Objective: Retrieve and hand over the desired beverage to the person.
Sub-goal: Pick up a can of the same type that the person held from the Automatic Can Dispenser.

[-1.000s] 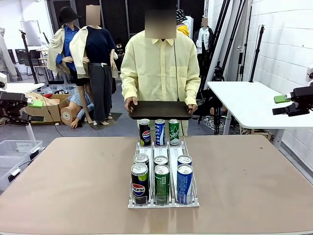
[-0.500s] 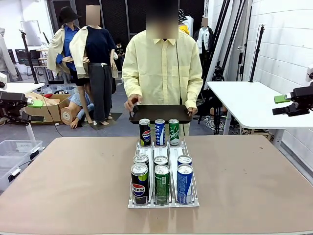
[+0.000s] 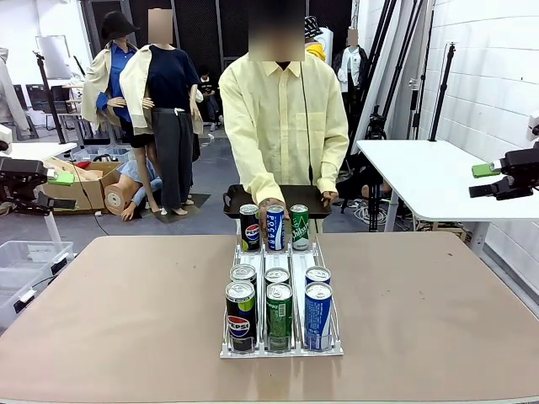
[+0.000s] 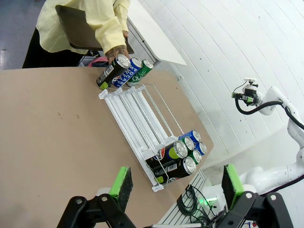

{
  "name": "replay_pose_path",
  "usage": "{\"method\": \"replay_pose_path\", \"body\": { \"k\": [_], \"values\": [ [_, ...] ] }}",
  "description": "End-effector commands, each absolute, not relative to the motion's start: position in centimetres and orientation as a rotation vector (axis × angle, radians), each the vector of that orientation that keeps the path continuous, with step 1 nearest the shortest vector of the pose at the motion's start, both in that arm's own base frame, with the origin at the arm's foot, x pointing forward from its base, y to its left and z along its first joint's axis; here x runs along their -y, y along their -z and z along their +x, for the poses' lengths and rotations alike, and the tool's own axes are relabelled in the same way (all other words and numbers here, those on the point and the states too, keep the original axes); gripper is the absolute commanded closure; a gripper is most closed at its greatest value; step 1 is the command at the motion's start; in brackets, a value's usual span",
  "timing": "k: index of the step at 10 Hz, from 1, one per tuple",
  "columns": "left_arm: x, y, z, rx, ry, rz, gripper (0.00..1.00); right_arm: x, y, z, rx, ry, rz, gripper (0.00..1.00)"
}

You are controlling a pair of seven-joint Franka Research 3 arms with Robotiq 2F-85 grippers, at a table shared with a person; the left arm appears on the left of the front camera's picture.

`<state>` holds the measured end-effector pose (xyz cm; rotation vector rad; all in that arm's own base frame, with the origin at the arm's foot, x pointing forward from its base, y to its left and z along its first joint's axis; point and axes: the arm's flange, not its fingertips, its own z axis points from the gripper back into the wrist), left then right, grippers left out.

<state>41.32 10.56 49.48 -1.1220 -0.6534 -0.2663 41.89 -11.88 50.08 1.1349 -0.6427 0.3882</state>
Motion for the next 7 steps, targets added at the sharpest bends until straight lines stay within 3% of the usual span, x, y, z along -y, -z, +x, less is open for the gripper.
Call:
{"method": "replay_pose_path", "body": {
  "k": [1, 7],
  "values": [
    [-10.65, -49.67, 41.19, 0.658, 0.266, -1.134, 0.00, 11.76, -50.20, 42.01, 0.647, -0.383, 1.154, 0.00],
    [-10.65, -49.67, 41.19, 0.658, 0.266, -1.134, 0.00, 11.76, -50.20, 42.01, 0.647, -0.383, 1.154, 0.00]
  ]
}}
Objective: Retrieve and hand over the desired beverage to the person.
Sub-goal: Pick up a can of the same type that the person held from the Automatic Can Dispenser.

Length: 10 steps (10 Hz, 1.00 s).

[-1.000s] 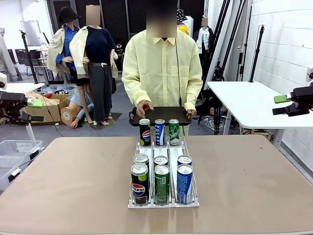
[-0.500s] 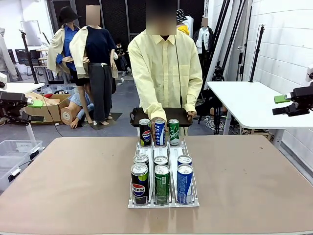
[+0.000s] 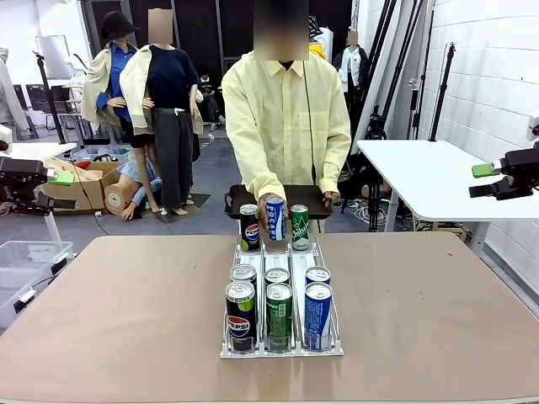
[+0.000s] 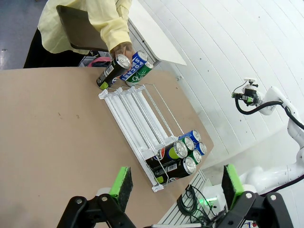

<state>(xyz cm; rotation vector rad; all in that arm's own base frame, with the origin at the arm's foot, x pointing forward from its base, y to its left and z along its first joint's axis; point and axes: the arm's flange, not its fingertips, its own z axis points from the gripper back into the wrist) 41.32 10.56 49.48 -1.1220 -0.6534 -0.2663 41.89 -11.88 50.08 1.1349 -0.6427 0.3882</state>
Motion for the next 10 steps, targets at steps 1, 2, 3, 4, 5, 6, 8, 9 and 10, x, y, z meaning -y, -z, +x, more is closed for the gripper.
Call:
{"method": "replay_pose_path", "body": {
  "k": [1, 2, 3, 4, 5, 6, 8, 9, 10],
  "values": [
    [-10.65, -49.67, 41.19, 0.658, 0.266, -1.134, 0.00, 11.76, -50.20, 42.01, 0.647, -0.383, 1.154, 0.00],
    [-10.65, -49.67, 41.19, 0.658, 0.266, -1.134, 0.00, 11.76, -50.20, 42.01, 0.647, -0.383, 1.154, 0.00],
    [-10.65, -49.67, 41.19, 0.658, 0.266, -1.134, 0.00, 11.76, -50.20, 42.01, 0.647, -0.383, 1.154, 0.00],
    [-10.65, -49.67, 41.19, 0.658, 0.266, -1.134, 0.00, 11.76, -50.20, 42.01, 0.647, -0.383, 1.154, 0.00],
    [-10.65, -49.67, 41.19, 0.658, 0.266, -1.134, 0.00, 11.76, -50.20, 42.01, 0.647, -0.383, 1.154, 0.00],
    [-10.65, -49.67, 41.19, 0.658, 0.266, -1.134, 0.00, 11.76, -50.20, 42.01, 0.647, -0.383, 1.154, 0.00],
    [-10.65, -49.67, 41.19, 0.658, 0.266, -1.134, 0.00, 11.76, -50.20, 42.01, 0.647, -0.383, 1.154, 0.00],
    [-10.65, -49.67, 41.19, 0.658, 0.266, -1.134, 0.00, 11.76, -50.20, 42.01, 0.647, -0.383, 1.154, 0.00],
    [-10.65, -49.67, 41.19, 0.658, 0.266, -1.134, 0.00, 11.76, -50.20, 42.01, 0.647, -0.383, 1.154, 0.00]
  ]
}}
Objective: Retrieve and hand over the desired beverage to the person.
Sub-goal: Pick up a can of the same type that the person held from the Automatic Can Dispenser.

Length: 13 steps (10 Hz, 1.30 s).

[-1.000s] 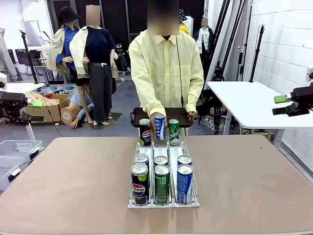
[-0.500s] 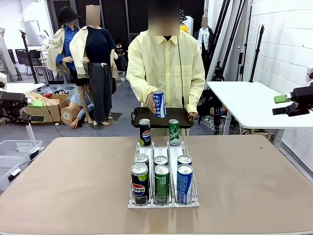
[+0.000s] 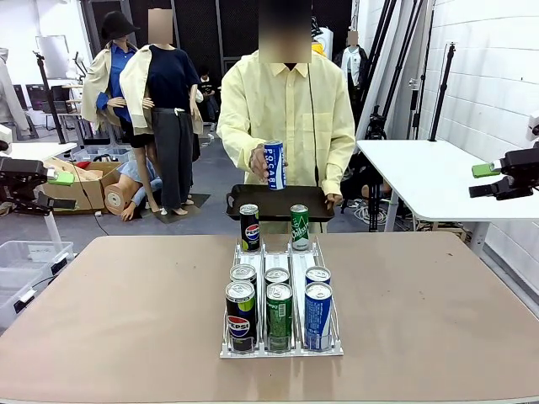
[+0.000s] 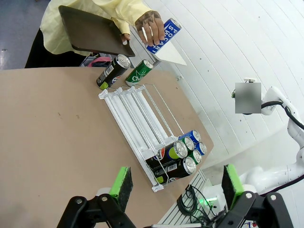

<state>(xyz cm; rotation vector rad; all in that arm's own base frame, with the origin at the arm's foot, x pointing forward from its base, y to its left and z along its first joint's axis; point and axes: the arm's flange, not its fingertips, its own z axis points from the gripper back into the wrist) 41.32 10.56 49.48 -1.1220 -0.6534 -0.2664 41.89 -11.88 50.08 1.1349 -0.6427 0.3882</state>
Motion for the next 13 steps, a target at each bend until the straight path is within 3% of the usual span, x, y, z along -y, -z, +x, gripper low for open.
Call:
{"method": "replay_pose_path", "body": {
  "k": [1, 13],
  "values": [
    [-10.65, -49.67, 41.19, 0.658, 0.266, -1.134, 0.00, 11.76, -50.20, 42.01, 0.647, -0.383, 1.154, 0.00],
    [-10.65, -49.67, 41.19, 0.658, 0.266, -1.134, 0.00, 11.76, -50.20, 42.01, 0.647, -0.383, 1.154, 0.00]
  ]
}}
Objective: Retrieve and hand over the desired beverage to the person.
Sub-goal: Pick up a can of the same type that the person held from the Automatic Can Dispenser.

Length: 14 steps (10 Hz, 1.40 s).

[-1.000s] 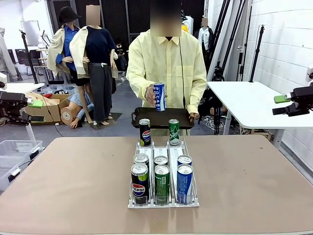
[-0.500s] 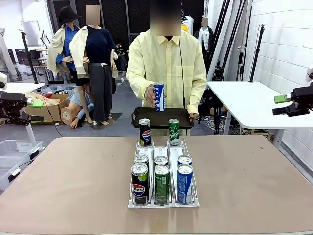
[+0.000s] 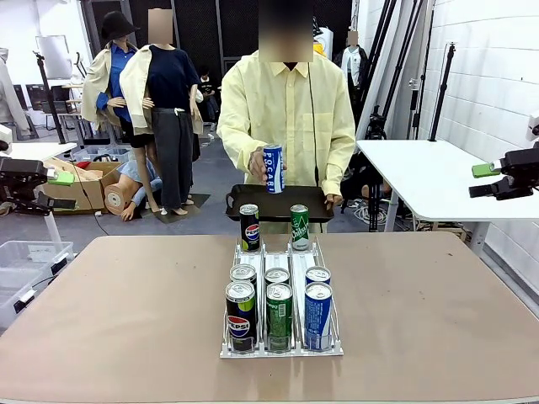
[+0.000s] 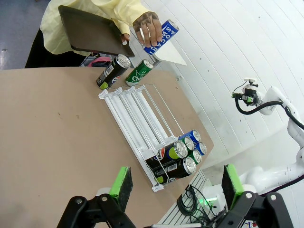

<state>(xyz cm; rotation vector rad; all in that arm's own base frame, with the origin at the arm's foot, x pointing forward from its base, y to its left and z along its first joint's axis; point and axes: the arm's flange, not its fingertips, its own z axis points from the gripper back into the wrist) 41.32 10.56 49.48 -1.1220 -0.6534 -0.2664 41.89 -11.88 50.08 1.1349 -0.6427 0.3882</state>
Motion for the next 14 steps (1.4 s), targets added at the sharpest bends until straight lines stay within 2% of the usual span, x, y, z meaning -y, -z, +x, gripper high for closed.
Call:
{"method": "replay_pose_path", "body": {
  "k": [1, 14],
  "values": [
    [-10.65, -49.67, 41.19, 0.658, 0.266, -1.134, 0.00, 11.76, -50.20, 42.01, 0.647, -0.383, 1.154, 0.00],
    [-10.65, -49.67, 41.19, 0.658, 0.266, -1.134, 0.00, 11.76, -50.20, 42.01, 0.647, -0.383, 1.154, 0.00]
  ]
}}
